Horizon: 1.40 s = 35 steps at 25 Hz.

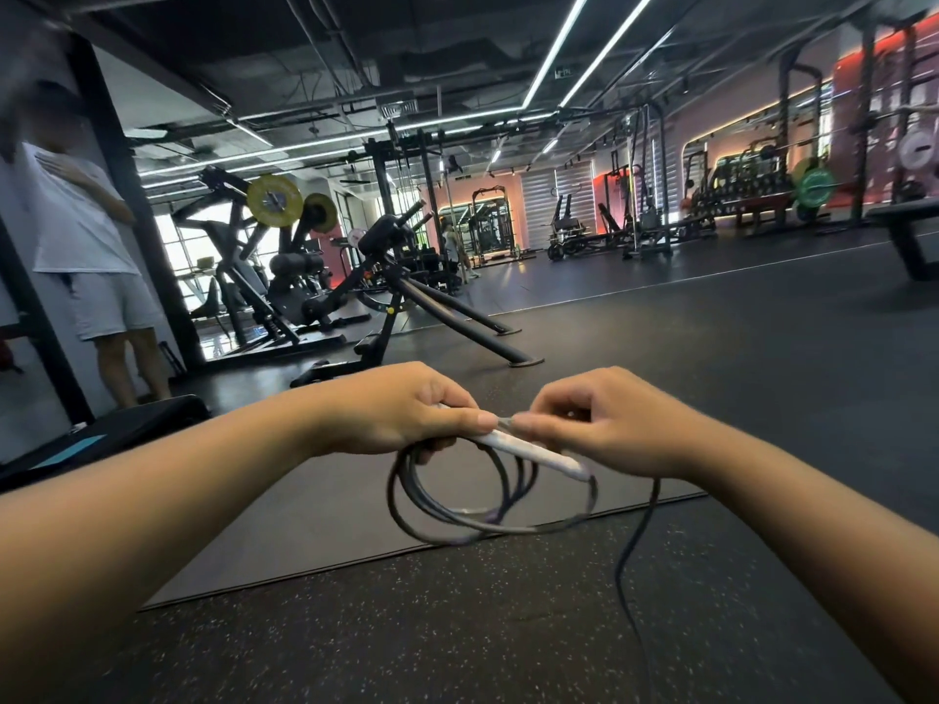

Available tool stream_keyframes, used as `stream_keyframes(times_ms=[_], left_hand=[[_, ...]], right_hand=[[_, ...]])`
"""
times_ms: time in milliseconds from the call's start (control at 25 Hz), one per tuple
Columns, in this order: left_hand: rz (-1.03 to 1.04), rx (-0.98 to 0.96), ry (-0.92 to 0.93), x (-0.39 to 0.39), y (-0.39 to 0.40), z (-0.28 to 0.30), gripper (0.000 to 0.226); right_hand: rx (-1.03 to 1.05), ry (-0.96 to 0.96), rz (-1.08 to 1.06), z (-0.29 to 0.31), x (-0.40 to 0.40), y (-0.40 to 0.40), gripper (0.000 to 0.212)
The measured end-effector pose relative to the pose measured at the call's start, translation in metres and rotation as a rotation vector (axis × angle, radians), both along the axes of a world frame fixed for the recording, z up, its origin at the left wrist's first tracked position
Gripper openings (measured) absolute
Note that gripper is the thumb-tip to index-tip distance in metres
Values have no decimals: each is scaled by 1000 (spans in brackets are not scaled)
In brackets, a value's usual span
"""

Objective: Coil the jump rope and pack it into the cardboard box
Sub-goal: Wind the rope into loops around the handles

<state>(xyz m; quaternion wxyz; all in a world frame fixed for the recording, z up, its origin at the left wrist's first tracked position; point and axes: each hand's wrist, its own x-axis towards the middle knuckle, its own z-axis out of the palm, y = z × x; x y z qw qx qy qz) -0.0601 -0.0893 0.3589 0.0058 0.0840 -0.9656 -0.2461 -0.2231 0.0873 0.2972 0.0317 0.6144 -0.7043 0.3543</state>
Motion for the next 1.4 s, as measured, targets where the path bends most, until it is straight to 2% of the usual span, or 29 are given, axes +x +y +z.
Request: stream_keyframes(times_ms=[80,120,280,360,440,600,680,840,960,1120,1280,1400], left_hand=[[31,-69,22,6,-8,7,31],[33,-71,41,9,-11,10,33],[43,-27,196,19,-25,15,32],[98,84,311,25,-35,17,31],[178,303,461,29,-43,19,31],[256,675,725,23,-36,6,31],[288,813,804,11,-22,-9,27],[270,953,828,-14,7,-39,59],[330,1034,885,-25,22,-51,46],[431,1175,988,-27,29,-57,35],[525,1314,1051,-33,41,-54,37],[645,1405,1003,-41,53,-52,39]], right_hand=[[-32,-130,-55,2,-13,9,38],[-50,-254,-59,1,-19,13,38],[-14,-919,103,-2,-28,25,43],[67,-1125,196,-4,-34,30,45],[71,-1167,202,-12,-44,35,51],[-107,-1182,213,-34,-41,20,50],[-201,-1208,239,-41,-25,-1,59],[-347,-1079,210,-40,18,-39,71],[-454,-1109,111,-32,36,-50,61],[-501,-1141,179,-20,48,-55,21],[-552,-1323,305,-32,57,-64,17],[-579,-1257,278,-44,69,-74,11]])
